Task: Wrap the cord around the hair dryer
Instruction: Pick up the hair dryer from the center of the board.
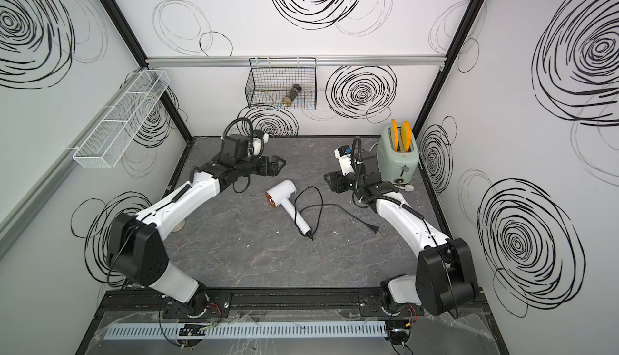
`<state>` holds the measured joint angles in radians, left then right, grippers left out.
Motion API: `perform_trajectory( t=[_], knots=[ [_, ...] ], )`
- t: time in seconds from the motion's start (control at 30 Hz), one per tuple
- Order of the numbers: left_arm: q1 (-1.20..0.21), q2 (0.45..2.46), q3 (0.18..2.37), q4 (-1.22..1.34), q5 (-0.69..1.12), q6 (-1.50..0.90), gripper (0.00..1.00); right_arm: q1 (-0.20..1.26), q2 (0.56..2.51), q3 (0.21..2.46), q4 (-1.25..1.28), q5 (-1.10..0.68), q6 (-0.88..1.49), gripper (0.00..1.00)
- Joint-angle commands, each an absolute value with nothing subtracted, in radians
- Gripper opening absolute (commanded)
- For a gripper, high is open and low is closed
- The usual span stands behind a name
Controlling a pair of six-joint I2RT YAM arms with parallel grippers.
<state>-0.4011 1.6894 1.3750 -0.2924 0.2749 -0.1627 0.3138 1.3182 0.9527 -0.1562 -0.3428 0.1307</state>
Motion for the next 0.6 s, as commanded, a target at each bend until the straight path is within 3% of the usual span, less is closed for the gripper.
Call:
perform_trajectory(
  t=[0.0,0.23,0.57],
  knots=[
    [-0.455,1.832,1.488,-0.511,0.203,0.073,0.96,0.314,1.256,0.911,-0.274,-0.323,0.137,0.57],
    [-0.521,2.023,1.605,-0.607,-0.007,0.225,0.96,0.315,1.139,0.833,-0.376,-0.317,0.204,0.58],
    [-0.505,2.046,1.614,-0.616,-0.054,0.234,0.96,0.299,1.077,0.787,-0.394,-0.299,0.199,0.58]
  ],
)
